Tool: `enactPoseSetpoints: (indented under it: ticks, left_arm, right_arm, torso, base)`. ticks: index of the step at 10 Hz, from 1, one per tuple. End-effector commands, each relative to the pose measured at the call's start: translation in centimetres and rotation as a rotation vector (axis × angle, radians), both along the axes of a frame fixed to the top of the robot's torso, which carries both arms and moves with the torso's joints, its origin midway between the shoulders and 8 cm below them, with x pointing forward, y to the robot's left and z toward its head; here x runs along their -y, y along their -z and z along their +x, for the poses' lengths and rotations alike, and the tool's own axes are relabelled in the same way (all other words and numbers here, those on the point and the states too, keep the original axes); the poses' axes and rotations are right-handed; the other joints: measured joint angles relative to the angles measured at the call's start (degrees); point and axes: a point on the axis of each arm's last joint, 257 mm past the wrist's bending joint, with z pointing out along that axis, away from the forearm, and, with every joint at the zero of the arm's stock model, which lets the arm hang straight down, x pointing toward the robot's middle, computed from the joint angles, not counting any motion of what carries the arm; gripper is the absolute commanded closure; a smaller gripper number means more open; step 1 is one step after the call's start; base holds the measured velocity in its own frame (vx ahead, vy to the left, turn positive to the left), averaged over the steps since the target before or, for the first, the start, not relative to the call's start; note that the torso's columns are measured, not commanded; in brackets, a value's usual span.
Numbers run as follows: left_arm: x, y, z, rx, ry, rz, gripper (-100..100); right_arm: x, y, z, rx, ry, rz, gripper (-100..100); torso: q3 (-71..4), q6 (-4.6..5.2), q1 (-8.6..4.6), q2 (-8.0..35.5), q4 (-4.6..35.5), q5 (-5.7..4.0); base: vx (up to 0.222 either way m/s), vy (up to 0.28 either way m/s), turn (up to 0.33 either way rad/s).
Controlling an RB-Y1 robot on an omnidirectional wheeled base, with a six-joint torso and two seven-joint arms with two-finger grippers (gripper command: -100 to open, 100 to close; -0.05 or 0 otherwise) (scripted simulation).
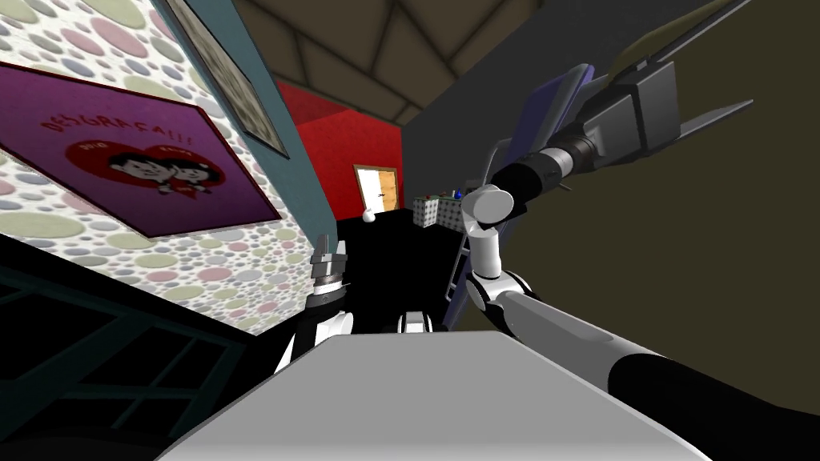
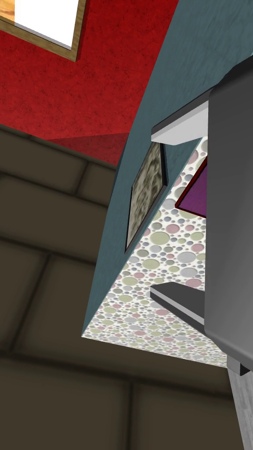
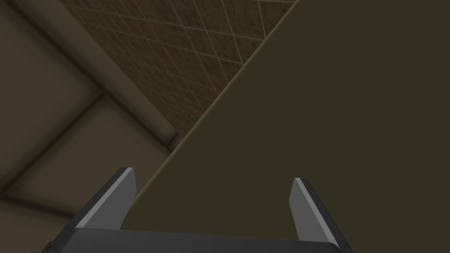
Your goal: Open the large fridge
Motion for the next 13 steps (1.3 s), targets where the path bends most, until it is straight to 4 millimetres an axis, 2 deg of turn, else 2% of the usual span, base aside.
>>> enactPoseSetpoints:
  ticks: [1,13]
  left_arm:
    - [0.0,0.0,0.0,0.0,0.0,0.0,0]
    - [0.0,0.0,0.0,0.0,0.0,0.0,0]
  right_arm:
    - [0.3,0.0,1.1,0.005,-0.071,0.039,-100]
    - [-0.1,-0.1,3.4,0.038,-0.281,0.165,-100]
  torso:
    - [-0.1,-0.02,-0.05,-0.1,0.0,0.05]
    - [-1.4,-0.48,-0.33,-1.4,-0.5,0.13]
  base:
    - [0.008,-0.012,0.074]
    - [-0.004,-0.015,0.052]
